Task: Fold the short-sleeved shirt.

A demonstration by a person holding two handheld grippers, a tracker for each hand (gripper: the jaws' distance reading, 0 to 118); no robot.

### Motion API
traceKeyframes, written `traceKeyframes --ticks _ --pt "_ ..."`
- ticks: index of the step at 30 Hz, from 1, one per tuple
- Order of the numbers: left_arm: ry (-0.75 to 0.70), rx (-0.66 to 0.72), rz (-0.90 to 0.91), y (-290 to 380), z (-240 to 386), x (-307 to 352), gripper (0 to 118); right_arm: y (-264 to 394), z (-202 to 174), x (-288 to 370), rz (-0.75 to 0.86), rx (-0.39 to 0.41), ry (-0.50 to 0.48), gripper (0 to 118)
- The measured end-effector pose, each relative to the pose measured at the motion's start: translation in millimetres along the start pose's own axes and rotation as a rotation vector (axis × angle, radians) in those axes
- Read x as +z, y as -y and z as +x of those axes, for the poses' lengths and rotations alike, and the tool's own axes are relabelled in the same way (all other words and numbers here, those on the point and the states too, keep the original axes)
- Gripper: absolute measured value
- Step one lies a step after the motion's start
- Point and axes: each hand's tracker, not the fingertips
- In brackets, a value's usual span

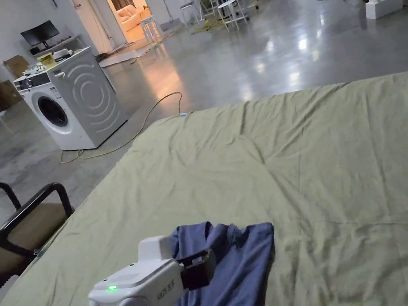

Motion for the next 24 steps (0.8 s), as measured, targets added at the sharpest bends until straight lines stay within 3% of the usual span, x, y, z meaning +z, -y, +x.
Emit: traceKeyframes --ticks 11,13,14,15,16,18,19,22,24 --pt "-0.073 -0.049 -0.224 43 -43 -154 88 26 7 -35 -0.199 0.019 0.087 0" --pt "-0.034 0.033 -0.342 48 -54 -169 79 29 8 -39 -0.223 0.024 0.09 0" --pt "-0.045 0.077 -0.272 44 -53 -166 78 30 9 -39 -0.23 0.027 0.087 0" --pt "-0.061 0.069 -0.279 39 -50 -165 72 32 10 -38 -0.236 0.034 0.084 0" --pt "-0.064 0.045 -0.284 37 -46 -164 56 33 10 -37 -0.24 0.037 0.083 0" --pt "-0.014 -0.022 -0.264 33 -35 -163 10 37 12 -37 -0.254 0.029 0.08 0" --pt "-0.089 -0.044 -0.283 31 -31 -166 7 39 13 -37 -0.26 0.022 0.076 0" --pt "-0.103 0.075 -0.328 25 -33 -169 5 42 16 -33 -0.252 0.009 0.08 0" --pt "-0.053 0.155 -0.254 13 -39 -155 4 41 17 -25 -0.223 0.014 0.078 0"
